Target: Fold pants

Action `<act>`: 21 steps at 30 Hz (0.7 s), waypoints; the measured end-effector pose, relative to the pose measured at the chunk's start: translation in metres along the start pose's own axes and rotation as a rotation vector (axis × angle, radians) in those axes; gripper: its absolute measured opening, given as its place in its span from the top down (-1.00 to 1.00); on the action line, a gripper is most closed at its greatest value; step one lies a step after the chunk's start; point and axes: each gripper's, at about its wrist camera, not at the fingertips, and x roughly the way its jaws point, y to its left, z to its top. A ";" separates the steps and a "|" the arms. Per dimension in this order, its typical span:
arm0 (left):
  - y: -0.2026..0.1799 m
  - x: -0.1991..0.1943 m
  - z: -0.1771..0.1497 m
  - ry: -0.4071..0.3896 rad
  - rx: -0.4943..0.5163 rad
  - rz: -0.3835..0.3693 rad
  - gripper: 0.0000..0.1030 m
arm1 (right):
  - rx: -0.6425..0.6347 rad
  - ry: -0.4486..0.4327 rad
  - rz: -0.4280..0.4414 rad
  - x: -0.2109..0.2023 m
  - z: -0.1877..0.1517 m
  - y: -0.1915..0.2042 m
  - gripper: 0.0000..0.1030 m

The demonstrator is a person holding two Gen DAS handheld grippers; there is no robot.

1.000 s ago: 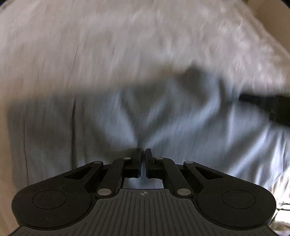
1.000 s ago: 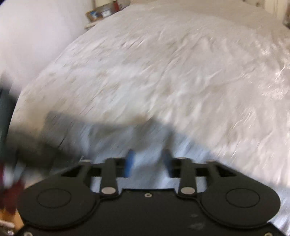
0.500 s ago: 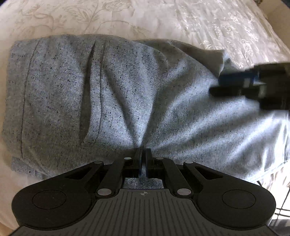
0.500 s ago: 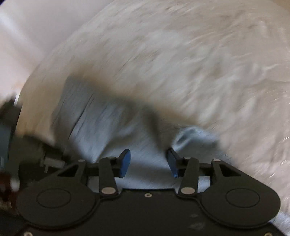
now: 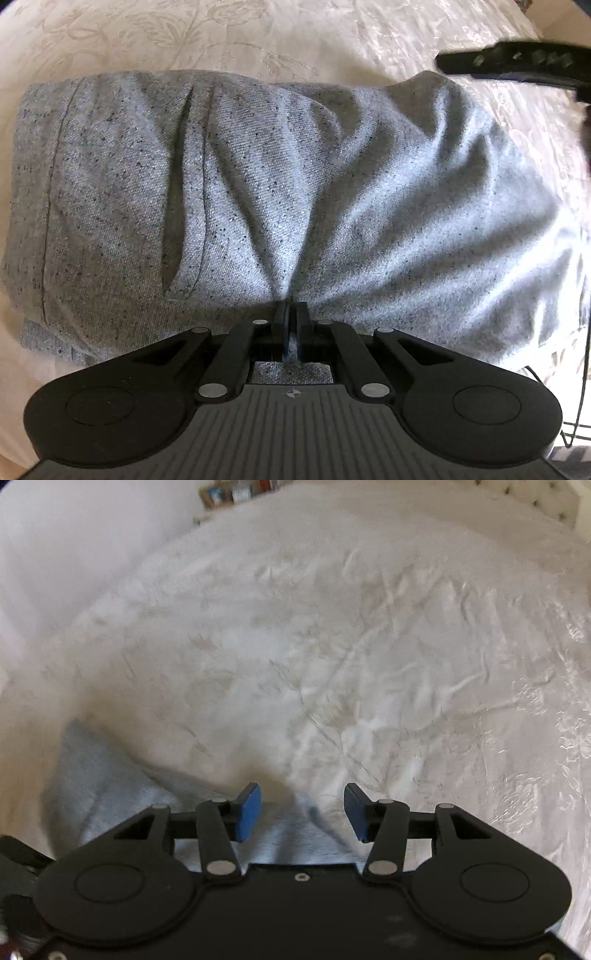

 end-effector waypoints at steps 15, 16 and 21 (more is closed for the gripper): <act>0.007 0.001 -0.001 0.000 -0.029 -0.011 0.93 | 0.277 0.172 0.201 0.051 -0.007 -0.026 0.01; 0.007 0.001 0.000 0.000 -0.025 -0.010 0.93 | 0.299 0.176 0.204 0.052 -0.007 -0.030 0.04; 0.008 0.000 -0.002 -0.005 -0.031 -0.011 0.93 | 0.404 0.204 0.246 0.050 -0.011 -0.048 -0.01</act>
